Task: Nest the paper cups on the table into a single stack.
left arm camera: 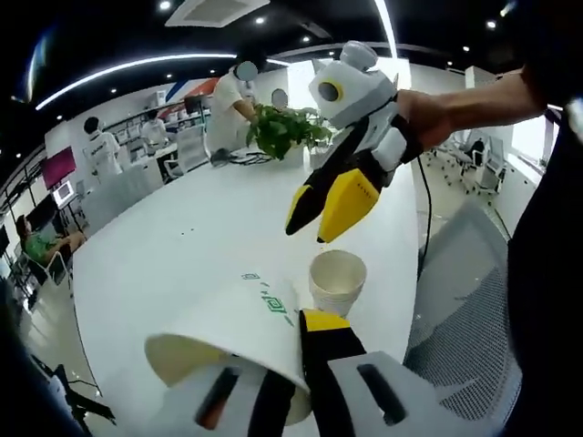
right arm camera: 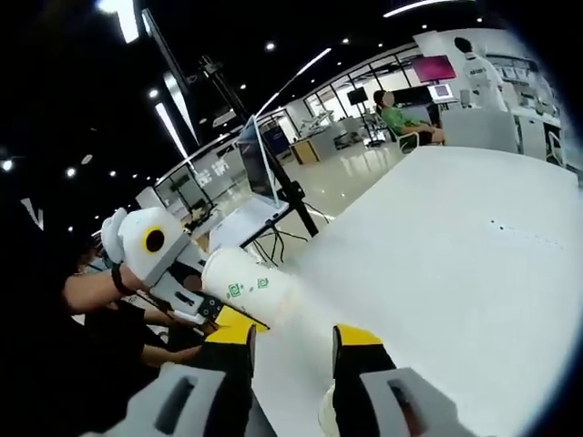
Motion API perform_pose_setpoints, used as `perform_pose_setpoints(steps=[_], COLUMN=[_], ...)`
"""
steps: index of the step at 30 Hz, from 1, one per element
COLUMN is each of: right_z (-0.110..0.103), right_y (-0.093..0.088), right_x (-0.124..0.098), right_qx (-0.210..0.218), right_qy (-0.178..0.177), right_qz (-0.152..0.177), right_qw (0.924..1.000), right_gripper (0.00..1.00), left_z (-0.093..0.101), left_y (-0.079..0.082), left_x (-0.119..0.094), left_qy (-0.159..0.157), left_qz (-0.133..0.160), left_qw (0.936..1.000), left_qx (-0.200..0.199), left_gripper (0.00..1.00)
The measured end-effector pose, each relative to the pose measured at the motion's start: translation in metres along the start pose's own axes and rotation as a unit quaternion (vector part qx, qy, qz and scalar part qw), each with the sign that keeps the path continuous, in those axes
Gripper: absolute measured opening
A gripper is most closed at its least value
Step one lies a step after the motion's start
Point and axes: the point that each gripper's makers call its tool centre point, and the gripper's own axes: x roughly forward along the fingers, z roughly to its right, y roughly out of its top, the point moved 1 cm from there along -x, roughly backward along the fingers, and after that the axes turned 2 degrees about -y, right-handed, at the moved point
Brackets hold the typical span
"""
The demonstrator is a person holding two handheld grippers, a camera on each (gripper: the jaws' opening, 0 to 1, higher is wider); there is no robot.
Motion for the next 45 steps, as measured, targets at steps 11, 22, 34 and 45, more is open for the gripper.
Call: perform_pose_setpoints(steps=[11,22,34,45], right_z=[0.013,0.013,0.009,0.004], right_y=[-0.026,-0.06,-0.086,-0.105], right_x=[-0.033,-0.054,-0.077,-0.086], right_qx=[-0.071,-0.134,-0.12,-0.094], right_qy=[-0.054,-0.089,-0.115,-0.119], right_qz=[-0.026,-0.07,-0.072,-0.062], right_qw=[0.9957,0.9845,0.9835,0.9864], right_gripper=[0.59,0.78,0.84,0.83], left_z=[0.013,0.022,0.037,0.056], left_y=[0.008,0.013,0.017,0.012], left_x=[0.019,0.037,0.055,0.072], left_qy=[-0.049,-0.095,-0.136,-0.172], left_qz=[-0.033,-0.072,-0.112,-0.163], left_qw=[0.9978,0.9905,0.9772,0.9551], left_qx=[0.029,0.067,0.119,0.178], left_gripper=[0.0,0.0,0.0,0.0])
